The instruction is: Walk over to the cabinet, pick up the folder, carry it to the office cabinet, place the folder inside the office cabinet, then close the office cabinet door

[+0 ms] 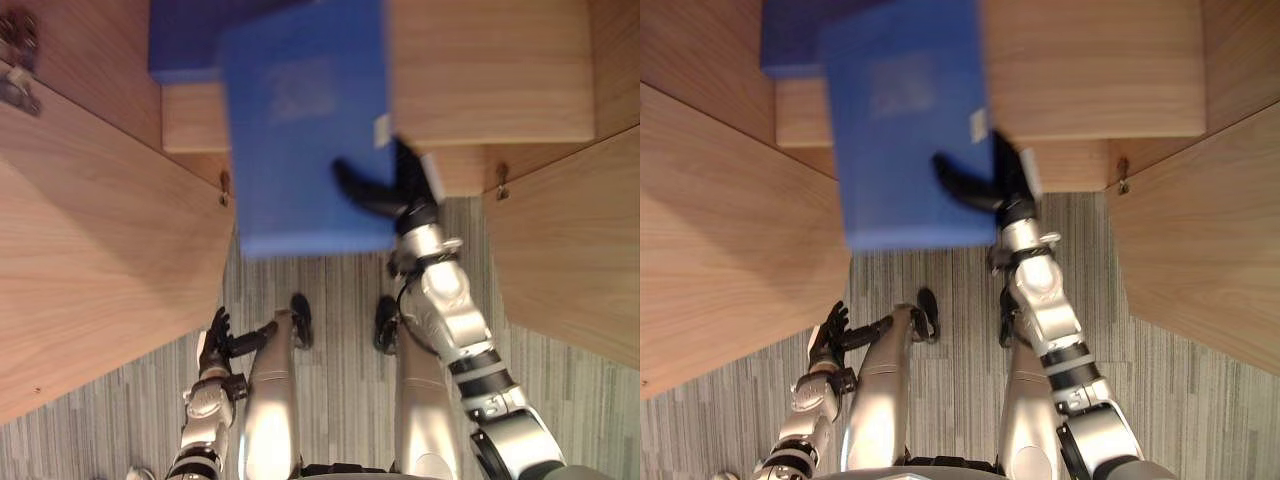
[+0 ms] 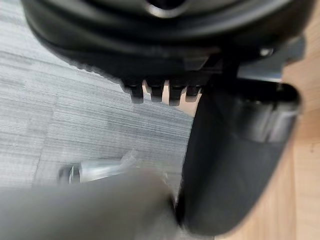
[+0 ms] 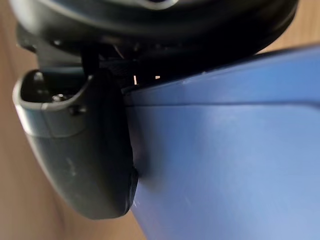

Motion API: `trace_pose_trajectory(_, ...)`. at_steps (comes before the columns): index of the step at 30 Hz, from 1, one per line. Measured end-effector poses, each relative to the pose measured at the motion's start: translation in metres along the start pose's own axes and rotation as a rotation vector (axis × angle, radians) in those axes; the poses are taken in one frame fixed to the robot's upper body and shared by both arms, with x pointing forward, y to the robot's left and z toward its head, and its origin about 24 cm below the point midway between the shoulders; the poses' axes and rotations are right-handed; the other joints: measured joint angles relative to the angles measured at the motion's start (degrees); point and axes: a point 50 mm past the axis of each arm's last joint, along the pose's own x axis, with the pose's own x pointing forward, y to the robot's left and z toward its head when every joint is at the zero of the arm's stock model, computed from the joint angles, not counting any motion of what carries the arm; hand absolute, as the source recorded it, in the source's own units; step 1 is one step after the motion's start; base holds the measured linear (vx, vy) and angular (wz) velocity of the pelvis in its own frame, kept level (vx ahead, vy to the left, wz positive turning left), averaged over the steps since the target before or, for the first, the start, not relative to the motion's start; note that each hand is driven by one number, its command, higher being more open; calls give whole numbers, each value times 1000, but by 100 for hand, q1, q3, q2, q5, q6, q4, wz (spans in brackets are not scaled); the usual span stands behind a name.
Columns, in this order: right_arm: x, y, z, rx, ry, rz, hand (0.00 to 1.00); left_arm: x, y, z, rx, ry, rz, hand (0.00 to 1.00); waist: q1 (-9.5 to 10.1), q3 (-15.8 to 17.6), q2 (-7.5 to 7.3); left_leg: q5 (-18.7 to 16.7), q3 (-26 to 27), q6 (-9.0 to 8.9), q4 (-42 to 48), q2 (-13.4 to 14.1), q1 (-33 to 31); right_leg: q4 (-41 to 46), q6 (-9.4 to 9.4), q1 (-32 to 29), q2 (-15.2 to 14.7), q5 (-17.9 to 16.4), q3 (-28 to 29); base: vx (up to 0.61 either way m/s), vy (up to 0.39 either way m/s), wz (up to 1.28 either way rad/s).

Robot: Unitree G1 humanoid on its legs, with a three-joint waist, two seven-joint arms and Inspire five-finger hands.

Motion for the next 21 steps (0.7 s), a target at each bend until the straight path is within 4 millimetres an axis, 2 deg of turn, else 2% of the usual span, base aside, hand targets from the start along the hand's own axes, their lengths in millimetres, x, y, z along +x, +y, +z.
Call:
trace_pose_trajectory(2, 13, -22, 16, 119, -67, -179, 0, 1, -2, 4, -47, -14, 26, 100, 31, 6, 11, 0, -64, -1, 93, 12, -235, 92, -26, -200, 0, -21, -52, -44, -29, 5)
trace_pose_trajectory(6, 22, -38, 28, 276, -119, -367, 0, 1, -5, 9, -107, -34, 49, 100, 62, 7, 11, -1, -126, -6, 138, 39, -360, 119, -47, -284, 1, -34, -113, -13, -12, 3)
trace_pose_trajectory(7, 24, -40, 31, 311, -132, -408, 100, 1, -7, 12, -119, -45, 57, 100, 77, 7, 11, -1, -125, -8, 136, 42, -380, 118, -50, -302, 1, -35, -116, 0, 0, 0)
trace_pose_trajectory(12, 52, -33, 43, 481, -132, -514, 100, 1, -19, 19, -175, -71, 55, 100, 90, 7, 11, 1, -136, -11, 132, 51, -487, 108, -51, -398, 0, -35, -140, 0, 0, 0)
trace_pose_trajectory(15, 69, -22, 46, 562, -98, -507, 100, 1, -22, 20, -181, -72, 64, 100, 108, 7, 12, 3, -147, -13, 124, 73, -521, 88, -52, -413, 0, -34, -196, 8, -23, 0)
trace_pose_trajectory(21, 86, -5, 50, 640, -49, -469, 100, 2, -25, 23, -197, -79, 61, 100, 173, 6, 12, 9, -161, -21, 87, 77, -538, 42, -52, -412, -4, -33, -240, 0, -17, 1)
